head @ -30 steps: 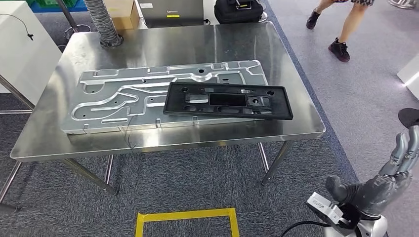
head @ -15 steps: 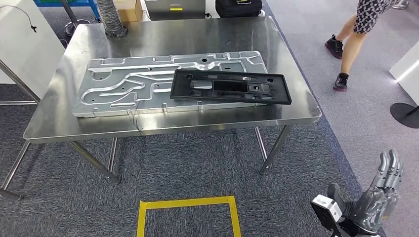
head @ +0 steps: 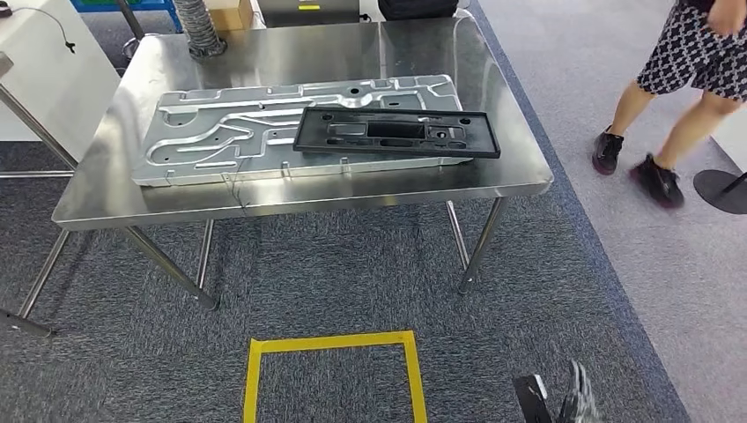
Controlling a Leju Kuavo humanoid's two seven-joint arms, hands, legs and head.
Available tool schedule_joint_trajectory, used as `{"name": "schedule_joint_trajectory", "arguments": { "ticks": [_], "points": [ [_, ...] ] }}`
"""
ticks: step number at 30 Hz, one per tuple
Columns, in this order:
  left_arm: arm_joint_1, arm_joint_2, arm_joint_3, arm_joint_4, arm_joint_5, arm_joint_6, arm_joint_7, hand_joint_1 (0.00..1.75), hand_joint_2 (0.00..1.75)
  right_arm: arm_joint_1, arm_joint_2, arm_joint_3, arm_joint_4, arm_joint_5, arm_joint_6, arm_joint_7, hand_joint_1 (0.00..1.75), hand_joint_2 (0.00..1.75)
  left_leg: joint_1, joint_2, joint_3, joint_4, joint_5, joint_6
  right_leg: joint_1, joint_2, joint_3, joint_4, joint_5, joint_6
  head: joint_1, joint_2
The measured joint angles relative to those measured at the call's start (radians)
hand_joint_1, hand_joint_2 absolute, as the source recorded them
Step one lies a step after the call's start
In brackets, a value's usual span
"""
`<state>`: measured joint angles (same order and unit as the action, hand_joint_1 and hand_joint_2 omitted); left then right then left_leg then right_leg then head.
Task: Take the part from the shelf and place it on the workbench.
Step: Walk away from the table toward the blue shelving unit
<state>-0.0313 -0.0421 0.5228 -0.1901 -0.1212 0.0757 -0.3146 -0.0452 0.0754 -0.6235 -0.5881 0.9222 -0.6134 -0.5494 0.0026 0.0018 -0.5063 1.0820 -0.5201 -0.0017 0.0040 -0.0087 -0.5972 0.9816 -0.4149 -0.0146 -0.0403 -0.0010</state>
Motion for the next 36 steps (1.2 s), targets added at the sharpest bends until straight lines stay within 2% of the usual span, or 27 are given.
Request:
{"name": "schedule_joint_trajectory", "arguments": {
  "ticks": [1,2,4,5,6,7,9,10,11,12,13,15,17,18,20,21,23,25,26,27,28,30,31,32,33,35,36],
  "points": [
    [0.000,0.000,0.000,0.000,-0.008,-0.004,-0.007,0.00,0.00,0.001,-0.006,-0.010,0.053,0.005,0.029,0.040,0.00,0.00,-0.003,0.000,0.042,-0.064,-0.002,0.006,0.001,-0.002,-0.005,0.002,0.007,0.005,0.000,0.000],
    [0.001,0.000,-0.001,0.000,-0.017,-0.008,-0.012,0.00,0.00,0.003,-0.010,-0.018,0.099,0.010,0.063,0.085,0.00,0.00,-0.006,-0.001,0.067,-0.107,-0.008,0.010,0.002,-0.005,-0.008,0.003,0.014,0.009,0.000,0.000],
    [0.005,-0.002,-0.003,0.000,-0.033,-0.017,-0.016,0.00,0.00,0.008,-0.020,-0.028,0.181,0.026,0.147,0.196,0.00,0.00,-0.008,0.001,0.068,-0.128,-0.004,0.020,0.003,-0.006,-0.012,0.002,0.027,0.020,0.000,0.000],
    [0.007,-0.003,-0.004,0.000,-0.040,-0.022,-0.015,0.00,0.00,0.010,-0.024,-0.030,0.215,0.035,0.198,0.265,0.00,0.00,-0.007,0.004,0.062,-0.130,0.005,0.027,0.001,-0.003,-0.017,0.007,0.022,0.026,0.000,0.000],
    [0.007,-0.004,-0.006,0.000,-0.046,-0.025,-0.013,0.00,0.00,0.013,-0.027,-0.032,0.242,0.041,0.245,0.331,0.00,0.00,-0.005,0.006,0.055,-0.133,0.014,0.035,0.000,0.000,-0.025,0.024,0.001,0.031,0.000,0.000],
    [0.007,-0.005,-0.007,0.000,-0.051,-0.028,-0.011,0.00,0.00,0.016,-0.029,-0.034,0.264,0.046,0.289,0.394,0.00,0.00,-0.003,0.008,0.046,-0.135,0.024,0.042,-0.001,0.003,-0.040,0.063,-0.038,0.036,0.000,0.000],
    [0.007,-0.005,-0.012,0.000,-0.061,-0.030,-0.003,0.00,0.00,0.018,-0.031,-0.037,0.298,0.052,0.366,0.504,0.00,0.00,-0.005,0.010,0.020,-0.130,0.040,0.049,-0.006,0.005,-0.082,0.195,-0.137,0.044,0.000,0.000],
    [0.007,-0.005,-0.016,0.000,-0.065,-0.031,0.000,0.00,0.00,0.018,-0.032,-0.038,0.312,0.056,0.393,0.543,0.00,0.00,-0.006,0.011,0.006,-0.126,0.048,0.049,-0.008,0.005,-0.098,0.260,-0.168,0.047,0.000,0.000],
    [0.008,-0.005,-0.018,0.000,-0.067,-0.031,0.003,0.00,0.00,0.018,-0.032,-0.038,0.324,0.060,0.414,0.569,0.00,0.00,-0.006,0.012,-0.009,-0.121,0.056,0.048,-0.010,0.005,-0.099,0.297,-0.176,0.049,0.000,0.000],
    [0.007,-0.006,-0.021,0.000,-0.070,-0.031,0.005,0.00,0.00,0.018,-0.032,-0.038,0.332,0.063,0.427,0.582,0.00,0.00,-0.006,0.012,-0.023,-0.114,0.062,0.046,-0.012,0.005,-0.082,0.297,-0.162,0.051,0.000,0.000],
    [0.007,-0.006,-0.023,0.000,-0.072,-0.031,0.007,0.00,0.00,0.017,-0.033,-0.038,0.338,0.065,0.437,0.589,0.00,0.00,-0.006,0.013,-0.037,-0.107,0.067,0.044,-0.013,0.005,-0.044,0.258,-0.136,0.051,0.000,0.000],
    [0.007,-0.007,-0.026,0.000,-0.076,-0.029,0.011,0.00,0.00,0.014,-0.034,-0.038,0.346,0.066,0.451,0.595,0.00,0.00,-0.006,0.013,-0.060,-0.090,0.074,0.038,-0.013,0.005,0.060,0.113,-0.102,0.047,0.000,0.000],
    [0.005,-0.008,-0.028,0.000,-0.082,-0.028,0.012,0.00,0.00,0.010,-0.035,-0.039,0.352,0.066,0.455,0.597,0.00,0.00,-0.008,0.013,-0.075,-0.079,0.083,0.027,-0.010,0.006,0.120,0.013,-0.105,0.038,0.000,0.000],
    [0.004,-0.008,-0.029,0.000,-0.086,-0.029,0.012,0.00,0.00,0.009,-0.035,-0.041,0.355,0.065,0.455,0.597,0.00,0.00,-0.009,0.013,-0.079,-0.077,0.088,0.021,-0.007,0.007,0.125,-0.001,-0.110,0.032,0.000,0.000],
    [0.003,-0.007,-0.032,0.000,-0.094,-0.031,0.012,0.00,0.00,0.010,-0.035,-0.045,0.361,0.063,0.453,0.598,0.00,0.00,-0.008,0.011,-0.083,-0.072,0.091,0.010,-0.010,0.005,0.117,-0.005,-0.100,0.018,0.000,0.000],
    [0.003,-0.007,-0.034,0.000,-0.097,-0.034,0.013,0.00,0.00,0.009,-0.034,-0.047,0.363,0.063,0.452,0.599,0.00,0.00,-0.007,0.009,-0.089,-0.057,0.073,0.003,-0.012,0.004,0.112,-0.007,-0.092,0.010,0.000,0.000],
    [0.003,-0.006,-0.040,0.000,-0.102,-0.039,0.014,0.00,0.00,0.007,-0.034,-0.050,0.367,0.062,0.450,0.601,0.00,0.00,-0.002,0.006,-0.118,0.029,-0.007,-0.008,-0.014,0.000,0.095,-0.008,-0.075,-0.003,0.000,0.000],
    [0.002,-0.006,-0.045,0.000,-0.106,-0.043,0.015,0.00,0.00,0.007,-0.033,-0.052,0.371,0.063,0.450,0.603,0.00,0.00,0.003,0.006,-0.151,0.155,-0.085,-0.017,-0.012,0.000,0.073,-0.006,-0.059,-0.007,0.000,0.000],
    [0.002,-0.005,-0.048,0.000,-0.108,-0.044,0.015,0.00,0.00,0.007,-0.033,-0.053,0.372,0.064,0.451,0.604,0.00,0.00,0.005,0.006,-0.154,0.194,-0.097,-0.019,-0.011,0.000,0.060,-0.003,-0.051,-0.006,0.000,0.000],
    [0.002,-0.004,-0.049,0.000,-0.110,-0.044,0.015,0.00,0.00,0.008,-0.032,-0.053,0.374,0.064,0.452,0.604,0.00,0.00,0.006,0.006,-0.141,0.198,-0.086,-0.020,-0.011,0.000,0.048,0.001,-0.044,-0.005,0.000,0.000],
    [0.001,-0.003,-0.051,0.000,-0.112,-0.044,0.016,0.00,0.00,0.008,-0.031,-0.053,0.376,0.065,0.453,0.604,0.00,0.00,0.007,0.006,-0.109,0.165,-0.062,-0.020,-0.011,0.000,0.035,0.006,-0.037,-0.003,0.000,0.000],
    [-0.003,0.000,-0.053,0.000,-0.113,-0.043,0.018,0.00,0.00,0.008,-0.031,-0.053,0.378,0.065,0.455,0.604,0.00,0.00,0.007,0.005,-0.010,0.024,-0.019,-0.014,-0.010,0.001,0.014,0.015,-0.027,0.004,0.000,0.000],
    [-0.005,0.001,-0.053,0.000,-0.115,-0.043,0.018,0.00,0.00,0.008,-0.031,-0.053,0.379,0.065,0.456,0.603,0.00,0.00,0.005,0.004,0.030,-0.041,-0.012,-0.009,-0.009,0.001,0.007,0.019,-0.021,0.009,0.000,0.000],
    [-0.007,0.002,-0.054,0.000,-0.116,-0.043,0.019,0.00,0.00,0.008,-0.031,-0.053,0.379,0.065,0.456,0.601,0.00,0.00,0.003,0.003,0.054,-0.085,-0.013,-0.004,-0.008,0.001,0.003,0.021,-0.015,0.015,0.000,0.000],
    [-0.008,0.002,-0.054,0.000,-0.118,-0.042,0.019,0.00,0.00,0.008,-0.031,-0.054,0.379,0.065,0.456,0.599,0.00,0.00,0.000,0.002,0.059,-0.104,-0.017,0.002,-0.008,0.001,0.000,0.020,-0.007,0.021,0.000,0.000],
    [-0.008,0.003,-0.054,0.000,-0.120,-0.041,0.021,0.00,0.00,0.010,-0.031,-0.055,0.381,0.066,0.456,0.593,0.00,0.00,0.000,0.004,0.046,-0.109,-0.003,0.016,-0.009,0.002,-0.004,0.020,0.003,0.034,0.000,0.000],
    [-0.009,0.004,-0.054,0.000,-0.120,-0.040,0.022,0.00,0.00,0.010,-0.031,-0.056,0.382,0.067,0.456,0.589,0.00,0.00,0.002,0.006,0.037,-0.110,0.007,0.025,-0.011,0.004,-0.011,0.029,-0.010,0.039,0.000,0.000]
  ]
}}
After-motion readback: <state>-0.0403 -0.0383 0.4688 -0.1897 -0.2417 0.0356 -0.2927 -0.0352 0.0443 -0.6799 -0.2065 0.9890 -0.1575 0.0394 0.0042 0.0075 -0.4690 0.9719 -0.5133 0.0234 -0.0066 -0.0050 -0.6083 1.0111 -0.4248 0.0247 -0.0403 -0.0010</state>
